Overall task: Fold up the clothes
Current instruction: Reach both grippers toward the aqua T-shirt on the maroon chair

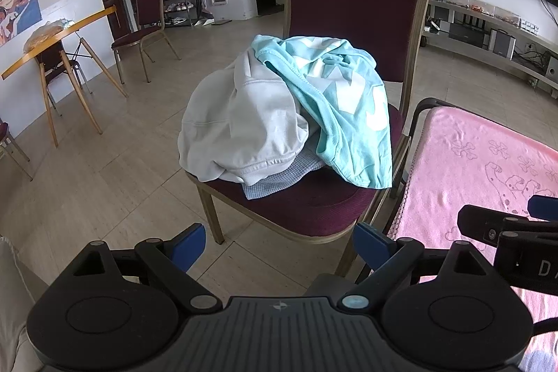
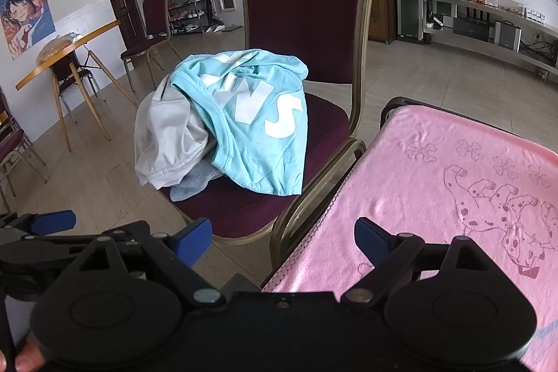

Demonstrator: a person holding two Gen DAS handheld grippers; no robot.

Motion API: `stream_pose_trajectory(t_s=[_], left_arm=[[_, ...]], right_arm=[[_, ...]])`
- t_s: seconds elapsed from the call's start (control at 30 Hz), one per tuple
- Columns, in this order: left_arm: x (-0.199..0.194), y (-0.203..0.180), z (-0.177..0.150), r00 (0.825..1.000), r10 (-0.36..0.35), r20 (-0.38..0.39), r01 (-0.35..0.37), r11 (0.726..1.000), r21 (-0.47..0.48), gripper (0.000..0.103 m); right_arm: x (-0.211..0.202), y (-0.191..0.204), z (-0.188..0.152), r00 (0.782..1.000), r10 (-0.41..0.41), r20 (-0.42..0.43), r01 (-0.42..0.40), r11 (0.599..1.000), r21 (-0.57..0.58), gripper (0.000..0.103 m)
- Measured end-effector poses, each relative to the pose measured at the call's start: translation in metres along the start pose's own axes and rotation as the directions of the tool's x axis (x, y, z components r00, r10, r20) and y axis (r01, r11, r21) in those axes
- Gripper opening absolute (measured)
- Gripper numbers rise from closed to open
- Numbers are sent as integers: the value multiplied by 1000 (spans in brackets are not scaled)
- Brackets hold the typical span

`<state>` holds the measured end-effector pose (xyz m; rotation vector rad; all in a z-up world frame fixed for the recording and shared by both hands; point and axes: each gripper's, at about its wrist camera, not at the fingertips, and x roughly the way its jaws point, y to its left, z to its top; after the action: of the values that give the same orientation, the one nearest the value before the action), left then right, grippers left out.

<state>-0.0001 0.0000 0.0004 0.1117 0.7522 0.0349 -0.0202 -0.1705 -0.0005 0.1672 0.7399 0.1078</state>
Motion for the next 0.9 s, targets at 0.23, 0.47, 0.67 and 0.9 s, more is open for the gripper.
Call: stream_pose_trajectory(t_s=[0.23, 0.47, 0.67, 0.9], left_arm=[[-5, -1, 2, 1000, -1, 3, 1, 1000, 2, 92], [-2, -3, 0, 1000, -3, 7, 3, 1000, 6, 93], [-1, -3, 2, 1000, -10, -14, 10, 1000, 4, 93], [5, 4, 6, 999, -11, -32, 11, 1000, -6, 93]], right_arm=[[0, -1, 1, 1000, 1, 0, -1, 1000, 3, 89], [0, -2, 0, 1000, -1, -2, 1, 1000, 8, 89], [0, -3, 1, 1000, -2, -4, 2, 1000, 10, 89], [6, -8, 5, 1000, 4, -1, -4, 1000, 21, 89]])
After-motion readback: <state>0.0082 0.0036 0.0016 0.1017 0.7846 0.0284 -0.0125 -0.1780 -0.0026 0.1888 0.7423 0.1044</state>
